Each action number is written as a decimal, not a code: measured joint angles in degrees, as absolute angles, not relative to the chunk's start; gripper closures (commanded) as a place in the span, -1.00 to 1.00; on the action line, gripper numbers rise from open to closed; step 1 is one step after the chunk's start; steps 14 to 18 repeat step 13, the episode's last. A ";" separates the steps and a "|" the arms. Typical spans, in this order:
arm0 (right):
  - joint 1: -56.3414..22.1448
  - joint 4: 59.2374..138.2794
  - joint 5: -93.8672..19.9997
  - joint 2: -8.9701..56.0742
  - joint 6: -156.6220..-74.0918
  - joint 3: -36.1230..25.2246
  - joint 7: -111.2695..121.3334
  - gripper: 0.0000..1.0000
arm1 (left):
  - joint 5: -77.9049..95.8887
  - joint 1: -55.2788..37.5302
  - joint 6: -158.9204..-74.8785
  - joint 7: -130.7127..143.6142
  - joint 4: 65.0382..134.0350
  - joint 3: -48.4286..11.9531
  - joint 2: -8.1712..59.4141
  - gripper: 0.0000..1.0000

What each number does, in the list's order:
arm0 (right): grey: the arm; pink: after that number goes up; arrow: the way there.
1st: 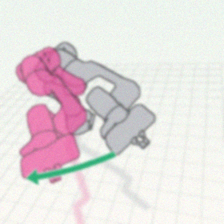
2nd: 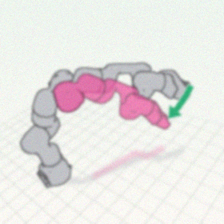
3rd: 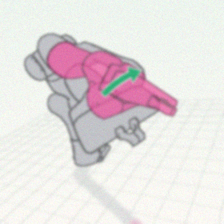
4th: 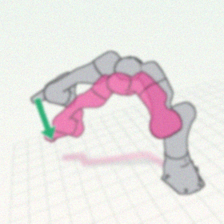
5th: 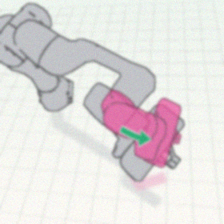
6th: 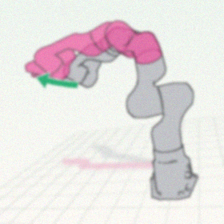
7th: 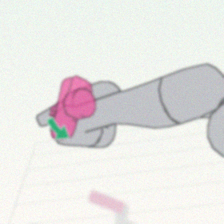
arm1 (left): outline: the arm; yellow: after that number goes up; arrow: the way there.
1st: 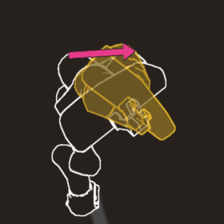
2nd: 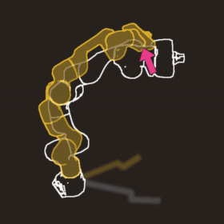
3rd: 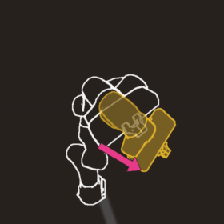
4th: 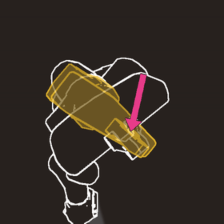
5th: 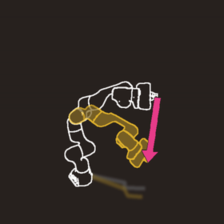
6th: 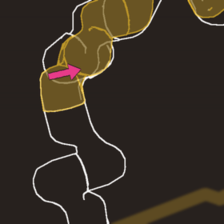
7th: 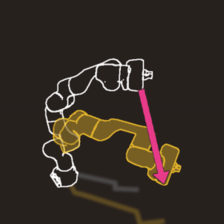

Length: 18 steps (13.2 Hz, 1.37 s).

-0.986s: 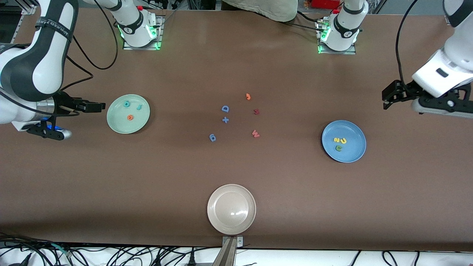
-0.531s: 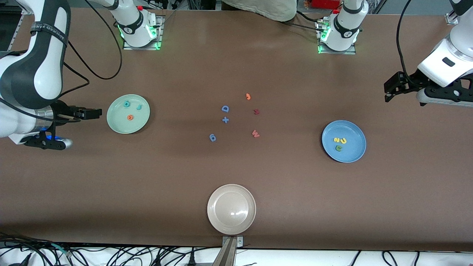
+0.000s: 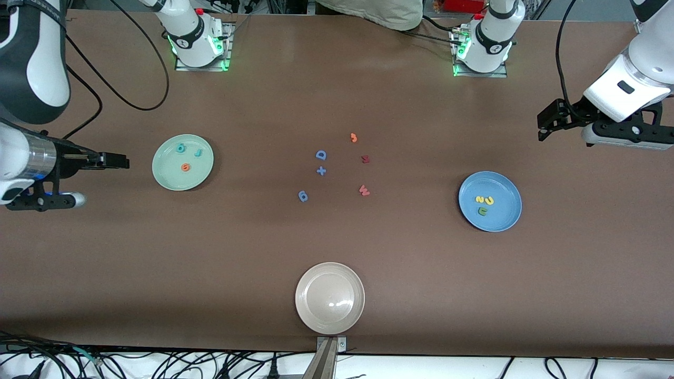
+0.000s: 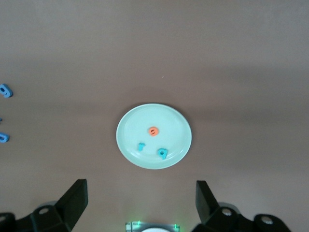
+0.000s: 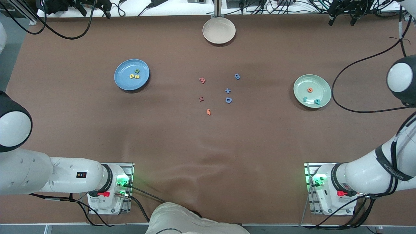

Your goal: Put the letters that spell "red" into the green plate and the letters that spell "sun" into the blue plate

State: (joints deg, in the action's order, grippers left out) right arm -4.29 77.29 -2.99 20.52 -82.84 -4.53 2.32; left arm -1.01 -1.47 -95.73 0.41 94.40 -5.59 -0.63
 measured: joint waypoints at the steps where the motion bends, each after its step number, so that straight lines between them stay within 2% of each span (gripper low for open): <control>1: -1.96 80.75 -2.33 18.60 -86.02 -1.85 2.32 -0.98 | -1.01 -1.47 -95.73 0.41 94.40 -5.56 -0.64 -1.00; 4: -0.12 91.23 -1.38 12.93 -94.53 0.76 2.32 -0.98 | -1.01 -1.54 -95.73 0.13 94.40 -5.50 -0.67 -1.00; 6: 0.44 94.72 -1.32 10.79 -96.75 1.48 2.32 -0.98 | -1.01 -1.65 -95.73 -0.02 94.40 -5.50 -0.71 -1.00; 18: 1.13 95.25 -1.32 10.18 -97.57 2.48 2.03 -0.98 | -1.01 -1.65 -95.73 -0.24 94.40 -5.50 -0.72 -1.00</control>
